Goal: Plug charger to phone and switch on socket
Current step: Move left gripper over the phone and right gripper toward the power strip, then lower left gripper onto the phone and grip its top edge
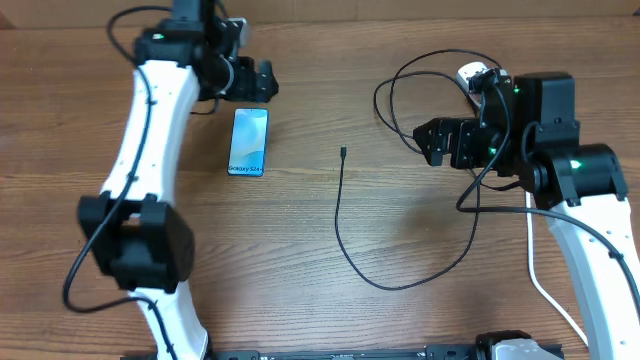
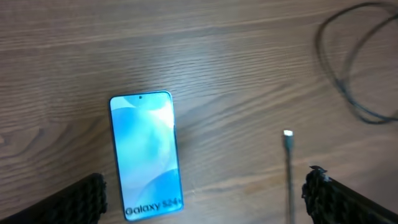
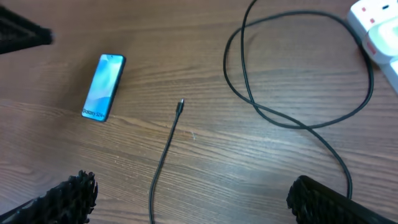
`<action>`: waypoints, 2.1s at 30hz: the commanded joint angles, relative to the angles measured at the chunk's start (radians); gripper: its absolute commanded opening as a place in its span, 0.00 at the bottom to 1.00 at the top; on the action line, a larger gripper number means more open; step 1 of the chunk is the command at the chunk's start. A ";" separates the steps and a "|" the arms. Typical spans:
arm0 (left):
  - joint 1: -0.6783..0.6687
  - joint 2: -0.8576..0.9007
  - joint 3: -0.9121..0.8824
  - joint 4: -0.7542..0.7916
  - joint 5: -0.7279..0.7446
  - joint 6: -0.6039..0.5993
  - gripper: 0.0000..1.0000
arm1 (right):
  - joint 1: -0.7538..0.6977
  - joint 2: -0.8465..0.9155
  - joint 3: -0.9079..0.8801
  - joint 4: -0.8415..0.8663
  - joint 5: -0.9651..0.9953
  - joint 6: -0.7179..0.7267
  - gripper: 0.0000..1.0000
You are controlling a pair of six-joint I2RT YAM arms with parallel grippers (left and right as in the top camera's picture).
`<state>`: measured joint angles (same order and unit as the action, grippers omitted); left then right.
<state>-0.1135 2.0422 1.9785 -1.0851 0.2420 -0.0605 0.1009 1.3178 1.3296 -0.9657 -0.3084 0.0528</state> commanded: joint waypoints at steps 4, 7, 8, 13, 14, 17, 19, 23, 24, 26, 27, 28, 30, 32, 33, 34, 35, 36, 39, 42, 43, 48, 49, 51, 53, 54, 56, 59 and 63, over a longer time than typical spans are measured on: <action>-0.083 0.097 0.020 0.063 -0.171 -0.053 1.00 | 0.005 0.018 0.029 -0.002 -0.008 0.002 1.00; -0.098 0.138 0.020 0.087 -0.183 -0.053 1.00 | 0.005 0.018 0.029 -0.006 -0.008 0.002 1.00; -0.101 0.152 0.020 0.092 -0.182 -0.055 1.00 | 0.005 0.018 0.029 -0.008 -0.007 0.002 1.00; -0.101 0.196 0.020 0.087 -0.238 -0.130 1.00 | 0.005 0.018 0.029 -0.012 -0.007 0.002 1.00; -0.099 0.206 0.020 0.084 -0.248 -0.140 1.00 | 0.005 0.018 0.029 -0.012 -0.007 0.002 1.00; -0.096 0.218 0.019 0.056 -0.270 -0.146 1.00 | 0.005 0.018 0.029 -0.013 -0.007 0.002 1.00; -0.096 0.227 0.019 0.031 -0.297 -0.143 1.00 | 0.005 0.018 0.029 -0.014 -0.006 0.002 1.00; -0.092 0.261 0.019 -0.041 -0.327 -0.142 1.00 | 0.005 0.018 0.029 -0.018 0.008 0.002 1.00; -0.092 0.274 0.019 -0.053 -0.323 -0.140 1.00 | 0.005 0.018 0.029 -0.018 0.012 0.002 1.00; -0.090 0.294 0.019 -0.068 -0.315 -0.125 1.00 | 0.005 0.018 0.029 -0.017 0.019 0.001 1.00; -0.089 0.303 0.019 -0.069 -0.306 -0.113 1.00 | 0.005 0.018 0.029 -0.017 0.018 -0.002 1.00; -0.087 0.309 0.019 -0.067 -0.286 -0.093 1.00 | 0.005 0.018 0.029 -0.017 0.019 -0.002 1.00; -0.076 0.320 0.019 -0.062 -0.273 -0.073 1.00 | 0.005 0.018 0.029 -0.017 0.019 -0.002 1.00; -0.061 0.325 0.019 -0.062 -0.274 -0.064 1.00 | 0.005 0.018 0.029 -0.018 0.019 -0.002 1.00; -0.052 0.325 0.019 -0.063 -0.274 -0.055 1.00 | 0.005 0.018 0.029 -0.018 0.019 -0.002 1.00; -0.042 0.325 0.019 -0.063 -0.275 -0.047 1.00 | 0.005 0.018 0.029 -0.018 0.019 -0.002 1.00; -0.032 0.325 0.019 -0.064 -0.275 -0.039 1.00 | 0.005 0.018 0.029 -0.018 0.019 -0.002 1.00; -0.021 0.325 0.019 -0.065 -0.274 -0.029 1.00 | 0.005 0.018 0.029 -0.018 0.019 -0.002 1.00; 0.005 0.325 0.019 -0.061 -0.258 -0.021 1.00 | 0.005 0.018 0.029 -0.017 0.019 -0.002 1.00; 0.016 0.325 0.011 -0.038 -0.184 0.024 1.00 | 0.005 0.018 0.029 -0.014 0.019 -0.002 1.00; 0.016 0.325 0.006 -0.027 -0.180 0.024 1.00 | 0.005 0.018 0.029 -0.013 0.019 -0.002 1.00; -0.007 0.326 -0.020 -0.004 -0.163 0.024 1.00 | 0.005 0.018 0.029 -0.013 0.019 -0.002 1.00; -0.019 0.326 -0.024 -0.003 -0.163 0.024 1.00 | 0.005 0.018 0.029 -0.013 0.019 -0.002 1.00; -0.034 0.326 -0.024 -0.003 -0.163 0.024 1.00 | 0.005 0.018 0.029 -0.013 0.019 -0.002 1.00; -0.045 0.326 -0.024 -0.002 -0.170 0.023 1.00 | 0.005 0.018 0.029 -0.013 0.019 -0.002 1.00; -0.045 0.325 -0.024 -0.003 -0.174 0.019 1.00 | 0.005 0.018 0.029 -0.013 0.019 -0.002 1.00; -0.044 0.326 -0.026 -0.002 -0.180 0.007 1.00 | 0.005 0.018 0.029 -0.014 0.019 -0.002 1.00; -0.039 0.326 -0.028 -0.004 -0.221 -0.015 1.00 | 0.005 0.018 0.029 -0.016 0.019 -0.002 1.00; -0.037 0.326 -0.028 -0.011 -0.230 -0.014 1.00 | 0.005 0.018 0.029 -0.017 0.019 -0.002 1.00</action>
<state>-0.1570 2.3642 1.9583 -1.0916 0.0353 -0.0574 0.1009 1.3384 1.3296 -0.9863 -0.2989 0.0521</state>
